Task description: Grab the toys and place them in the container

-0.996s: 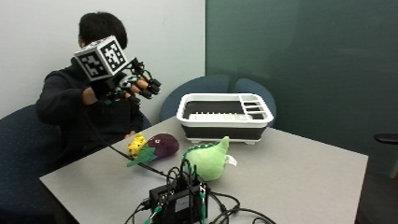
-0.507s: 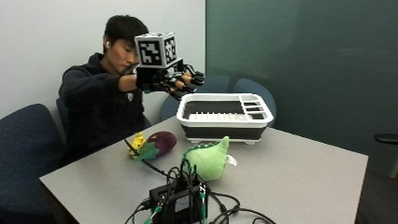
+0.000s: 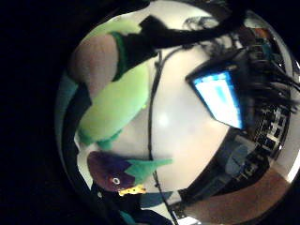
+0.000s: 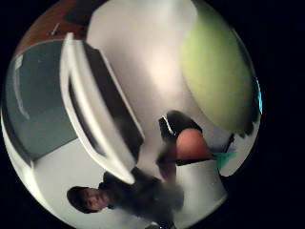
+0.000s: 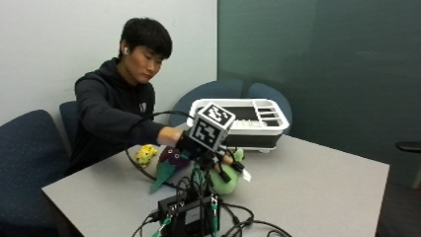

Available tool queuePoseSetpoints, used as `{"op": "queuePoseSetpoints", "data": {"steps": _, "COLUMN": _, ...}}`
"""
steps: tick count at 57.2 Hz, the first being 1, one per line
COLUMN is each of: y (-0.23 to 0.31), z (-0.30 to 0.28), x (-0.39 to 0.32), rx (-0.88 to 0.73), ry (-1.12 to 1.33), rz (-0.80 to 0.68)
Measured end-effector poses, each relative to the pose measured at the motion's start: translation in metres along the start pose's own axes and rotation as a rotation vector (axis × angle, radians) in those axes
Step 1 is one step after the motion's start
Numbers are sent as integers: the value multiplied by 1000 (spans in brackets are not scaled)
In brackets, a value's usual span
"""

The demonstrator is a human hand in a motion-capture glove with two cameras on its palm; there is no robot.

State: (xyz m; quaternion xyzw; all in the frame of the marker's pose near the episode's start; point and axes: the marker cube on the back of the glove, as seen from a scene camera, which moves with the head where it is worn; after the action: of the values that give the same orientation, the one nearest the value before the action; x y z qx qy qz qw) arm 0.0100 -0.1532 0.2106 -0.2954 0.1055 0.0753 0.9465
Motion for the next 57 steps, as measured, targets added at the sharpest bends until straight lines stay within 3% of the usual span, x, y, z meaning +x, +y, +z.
{"op": "queuePoseSetpoints", "data": {"steps": 13, "y": -20, "z": 19, "x": 9, "rx": 307, "ry": 63, "rz": -3}}
{"op": "queuePoseSetpoints", "data": {"steps": 19, "y": -15, "z": 7, "x": 5, "rx": 355, "ry": 49, "rz": 2}}
{"op": "queuePoseSetpoints", "data": {"steps": 34, "y": 50, "z": -111, "x": -40, "rx": 555, "ry": 7, "rz": -67}}
{"op": "queuePoseSetpoints", "data": {"steps": 47, "y": 116, "z": -178, "x": -162, "rx": 702, "ry": -115, "rz": -268}}
{"op": "queuePoseSetpoints", "data": {"steps": 57, "y": 118, "z": -165, "x": -242, "rx": 705, "ry": 27, "rz": -421}}
